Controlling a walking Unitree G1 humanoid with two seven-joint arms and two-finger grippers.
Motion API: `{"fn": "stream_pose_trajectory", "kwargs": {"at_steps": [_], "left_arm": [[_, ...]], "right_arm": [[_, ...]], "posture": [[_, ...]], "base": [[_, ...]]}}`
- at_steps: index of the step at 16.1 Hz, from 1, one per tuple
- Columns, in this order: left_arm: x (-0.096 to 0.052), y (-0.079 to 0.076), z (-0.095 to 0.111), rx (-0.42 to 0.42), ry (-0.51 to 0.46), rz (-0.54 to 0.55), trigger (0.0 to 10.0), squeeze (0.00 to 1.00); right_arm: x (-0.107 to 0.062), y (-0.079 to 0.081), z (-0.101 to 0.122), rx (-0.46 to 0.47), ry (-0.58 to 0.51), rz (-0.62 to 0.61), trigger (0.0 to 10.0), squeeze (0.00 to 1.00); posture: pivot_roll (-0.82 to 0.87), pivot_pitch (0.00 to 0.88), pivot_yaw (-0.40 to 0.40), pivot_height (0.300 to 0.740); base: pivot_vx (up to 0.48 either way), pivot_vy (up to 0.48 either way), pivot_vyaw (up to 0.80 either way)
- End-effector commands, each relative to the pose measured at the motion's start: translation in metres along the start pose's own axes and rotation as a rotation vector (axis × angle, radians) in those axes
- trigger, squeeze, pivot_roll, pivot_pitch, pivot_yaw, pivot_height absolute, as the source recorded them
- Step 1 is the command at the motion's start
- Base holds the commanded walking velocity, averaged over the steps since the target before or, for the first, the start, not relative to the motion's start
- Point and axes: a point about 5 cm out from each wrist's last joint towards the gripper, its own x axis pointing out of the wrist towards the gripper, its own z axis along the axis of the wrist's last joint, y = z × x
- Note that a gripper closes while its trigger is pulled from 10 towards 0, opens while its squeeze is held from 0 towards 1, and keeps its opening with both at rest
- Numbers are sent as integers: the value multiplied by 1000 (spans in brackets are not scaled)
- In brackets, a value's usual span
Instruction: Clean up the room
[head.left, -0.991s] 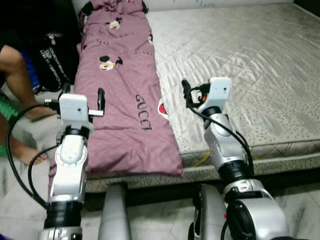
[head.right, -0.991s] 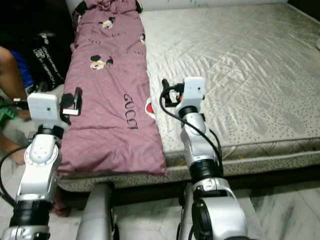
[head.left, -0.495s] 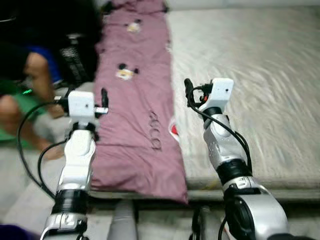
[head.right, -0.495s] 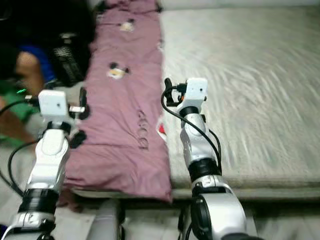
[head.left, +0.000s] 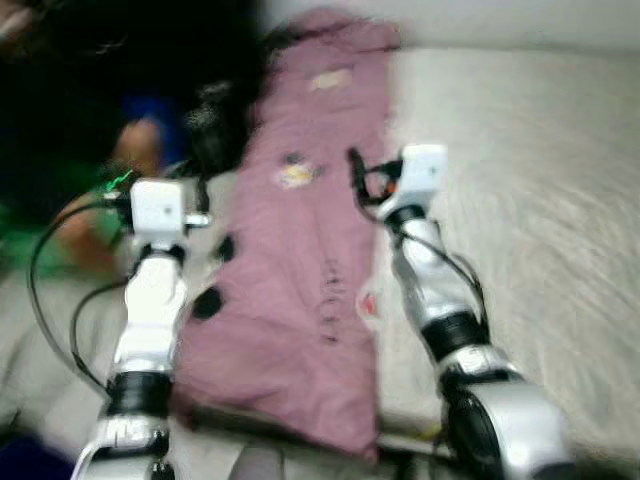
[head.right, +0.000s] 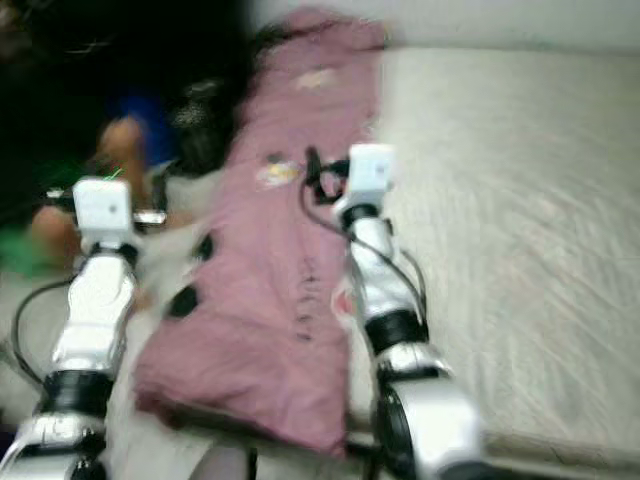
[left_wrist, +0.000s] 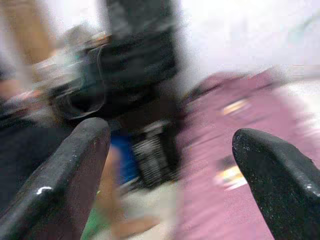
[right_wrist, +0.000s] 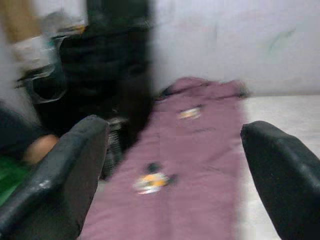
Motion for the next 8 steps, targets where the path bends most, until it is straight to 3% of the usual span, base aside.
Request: {"fn": "stream_pose_trajectory", "kwargs": {"at_steps": [1,4,8], "left_arm": [[-3,2,-3,15,6,0,10000,0],[-5,3,-6,11,15,1,10000,0],[-3,3,-7,-58,29,18,10000,0]], "right_arm": [[-1,-2,-1,11,5,-15,10000,0],[0,0,-2,7,10,-15,10000,0],[1,5,-3,21,17,1,10000,0]], "posture": [[60,0,76,740],[62,0,72,740],[60,0,61,740]], "base": [[0,0,0],[0,0,0],[0,0,0]]}}
